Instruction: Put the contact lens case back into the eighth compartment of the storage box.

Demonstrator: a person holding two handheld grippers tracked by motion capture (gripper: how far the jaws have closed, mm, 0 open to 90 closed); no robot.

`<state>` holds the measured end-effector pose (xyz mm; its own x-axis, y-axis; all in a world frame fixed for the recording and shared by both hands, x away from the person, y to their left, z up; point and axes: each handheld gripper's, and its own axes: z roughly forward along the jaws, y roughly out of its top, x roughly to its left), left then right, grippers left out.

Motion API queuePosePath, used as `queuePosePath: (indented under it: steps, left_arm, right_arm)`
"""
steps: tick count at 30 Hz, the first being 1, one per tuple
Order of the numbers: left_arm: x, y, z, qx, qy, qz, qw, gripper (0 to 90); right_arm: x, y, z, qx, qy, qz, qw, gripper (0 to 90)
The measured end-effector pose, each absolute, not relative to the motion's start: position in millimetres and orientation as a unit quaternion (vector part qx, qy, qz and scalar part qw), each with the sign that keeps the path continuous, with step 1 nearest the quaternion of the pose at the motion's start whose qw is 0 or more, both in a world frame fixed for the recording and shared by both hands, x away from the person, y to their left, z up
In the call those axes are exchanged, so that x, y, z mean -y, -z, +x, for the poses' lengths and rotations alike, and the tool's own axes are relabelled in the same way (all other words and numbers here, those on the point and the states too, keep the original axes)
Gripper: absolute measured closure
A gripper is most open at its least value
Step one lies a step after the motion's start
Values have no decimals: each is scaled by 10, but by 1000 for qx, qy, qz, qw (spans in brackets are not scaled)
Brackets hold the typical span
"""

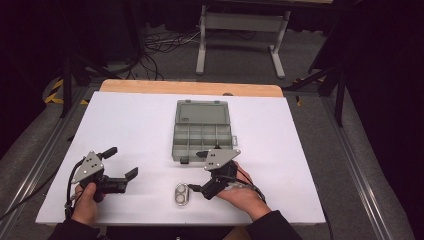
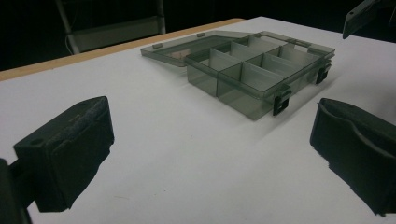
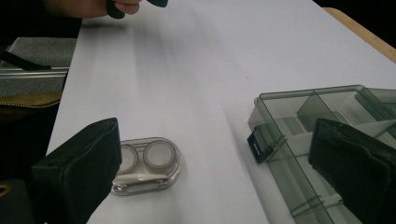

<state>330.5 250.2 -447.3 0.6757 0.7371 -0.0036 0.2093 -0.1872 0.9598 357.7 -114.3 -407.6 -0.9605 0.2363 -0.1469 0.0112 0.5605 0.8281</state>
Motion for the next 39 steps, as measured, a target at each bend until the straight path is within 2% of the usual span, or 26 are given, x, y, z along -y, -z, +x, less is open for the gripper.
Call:
queuePosePath:
  steps: [10,24,32,39]
  left_arm:
    - [-2505,4471,3305,-324,-240,731,550,5]
    - [-2510,4470,3307,-322,-241,732,550,5]
    - [-2511,4469,3306,-322,-241,732,550,5]
    - [-2513,4468,3306,-322,-241,731,551,5]
  right_arm:
    - [1022,4070,3565,-881,-458,53,107,35]
    - [898,4118,3561,-899,-433,26,63,38]
    - [823,4190,3570,-908,-417,26,24,61]
    - [780,4250,3558,-915,-401,33,18,107]
